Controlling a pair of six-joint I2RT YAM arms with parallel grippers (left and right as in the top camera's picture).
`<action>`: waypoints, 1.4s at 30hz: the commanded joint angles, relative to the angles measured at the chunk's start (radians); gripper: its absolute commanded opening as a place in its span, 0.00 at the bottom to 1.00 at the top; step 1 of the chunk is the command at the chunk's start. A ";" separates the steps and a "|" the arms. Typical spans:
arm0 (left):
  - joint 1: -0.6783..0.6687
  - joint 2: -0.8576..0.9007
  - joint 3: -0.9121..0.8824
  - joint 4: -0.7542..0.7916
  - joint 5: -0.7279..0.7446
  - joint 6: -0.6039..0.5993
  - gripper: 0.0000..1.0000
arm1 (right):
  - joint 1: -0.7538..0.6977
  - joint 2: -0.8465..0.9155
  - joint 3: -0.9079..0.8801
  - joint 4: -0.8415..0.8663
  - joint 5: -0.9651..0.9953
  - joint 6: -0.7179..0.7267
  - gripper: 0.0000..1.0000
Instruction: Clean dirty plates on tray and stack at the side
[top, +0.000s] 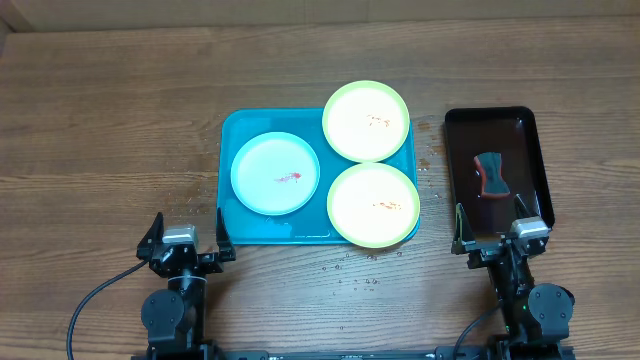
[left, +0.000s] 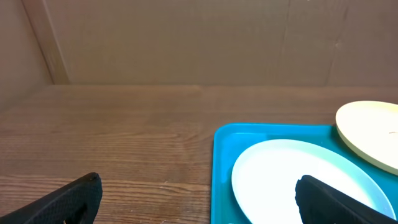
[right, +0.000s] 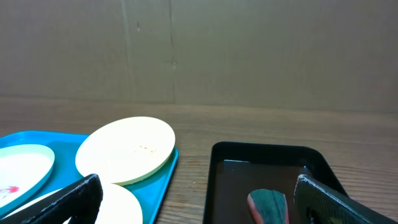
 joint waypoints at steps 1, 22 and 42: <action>0.003 -0.011 -0.005 0.002 -0.002 0.015 1.00 | 0.005 -0.011 -0.010 0.003 0.009 0.006 1.00; 0.003 -0.010 0.006 0.004 0.136 0.016 1.00 | 0.005 -0.011 0.000 -0.002 -0.022 0.027 1.00; 0.003 0.502 0.679 -0.457 0.256 0.015 1.00 | 0.005 0.460 0.551 -0.244 -0.097 0.085 1.00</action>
